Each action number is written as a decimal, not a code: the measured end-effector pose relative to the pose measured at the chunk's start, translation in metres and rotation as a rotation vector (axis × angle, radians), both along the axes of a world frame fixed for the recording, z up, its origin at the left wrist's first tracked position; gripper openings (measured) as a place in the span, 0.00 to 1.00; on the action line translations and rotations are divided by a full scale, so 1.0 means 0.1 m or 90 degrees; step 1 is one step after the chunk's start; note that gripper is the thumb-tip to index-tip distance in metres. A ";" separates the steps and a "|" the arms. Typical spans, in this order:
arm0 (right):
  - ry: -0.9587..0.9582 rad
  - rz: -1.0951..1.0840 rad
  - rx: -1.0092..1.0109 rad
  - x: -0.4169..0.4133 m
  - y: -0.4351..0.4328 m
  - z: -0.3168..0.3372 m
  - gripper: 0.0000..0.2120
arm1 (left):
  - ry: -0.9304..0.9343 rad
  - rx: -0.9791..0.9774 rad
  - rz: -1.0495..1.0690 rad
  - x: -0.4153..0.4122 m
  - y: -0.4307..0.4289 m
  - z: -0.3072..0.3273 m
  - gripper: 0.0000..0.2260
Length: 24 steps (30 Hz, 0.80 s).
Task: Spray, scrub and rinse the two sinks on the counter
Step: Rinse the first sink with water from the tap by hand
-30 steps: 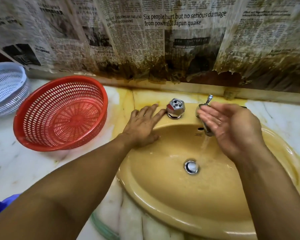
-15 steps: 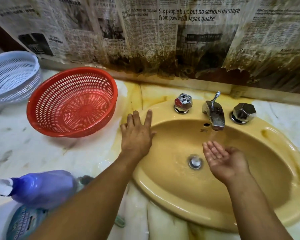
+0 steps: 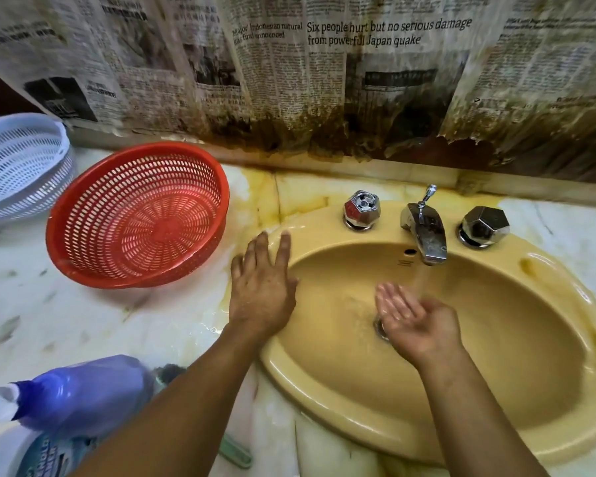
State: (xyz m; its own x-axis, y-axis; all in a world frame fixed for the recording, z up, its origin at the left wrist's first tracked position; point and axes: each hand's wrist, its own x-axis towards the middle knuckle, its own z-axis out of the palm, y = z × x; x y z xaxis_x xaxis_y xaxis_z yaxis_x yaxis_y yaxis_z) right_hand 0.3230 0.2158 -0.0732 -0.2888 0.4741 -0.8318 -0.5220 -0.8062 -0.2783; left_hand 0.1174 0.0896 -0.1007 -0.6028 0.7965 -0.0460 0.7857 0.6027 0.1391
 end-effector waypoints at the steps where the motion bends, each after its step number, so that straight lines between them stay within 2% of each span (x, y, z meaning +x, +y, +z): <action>1: -0.016 -0.035 -0.015 0.14 0.03 -0.07 0.19 | -0.004 0.001 -0.020 -0.06 0.02 0.00 0.37; 5: 0.001 -0.072 0.003 0.22 0.12 -0.11 0.19 | -0.055 -0.019 -0.097 -0.29 0.20 0.03 0.40; 11: 0.075 0.097 0.171 -0.65 0.05 0.28 0.17 | -0.140 -0.015 -0.146 -0.50 0.41 0.13 0.44; 14: 0.063 0.119 0.170 -0.65 -0.06 0.30 0.19 | -0.157 0.003 -0.143 -0.50 0.38 0.14 0.44; 16: 0.037 0.106 0.136 -0.38 -0.12 0.18 0.19 | -0.138 0.014 -0.125 -0.43 0.31 0.13 0.42; 21: 0.038 -0.077 0.041 0.17 0.02 -0.04 0.19 | -0.099 0.060 -0.008 -0.10 -0.05 0.03 0.35; 24: 0.063 -0.024 0.057 -0.01 0.05 0.07 0.19 | -0.097 0.122 0.085 0.19 -0.26 -0.02 0.32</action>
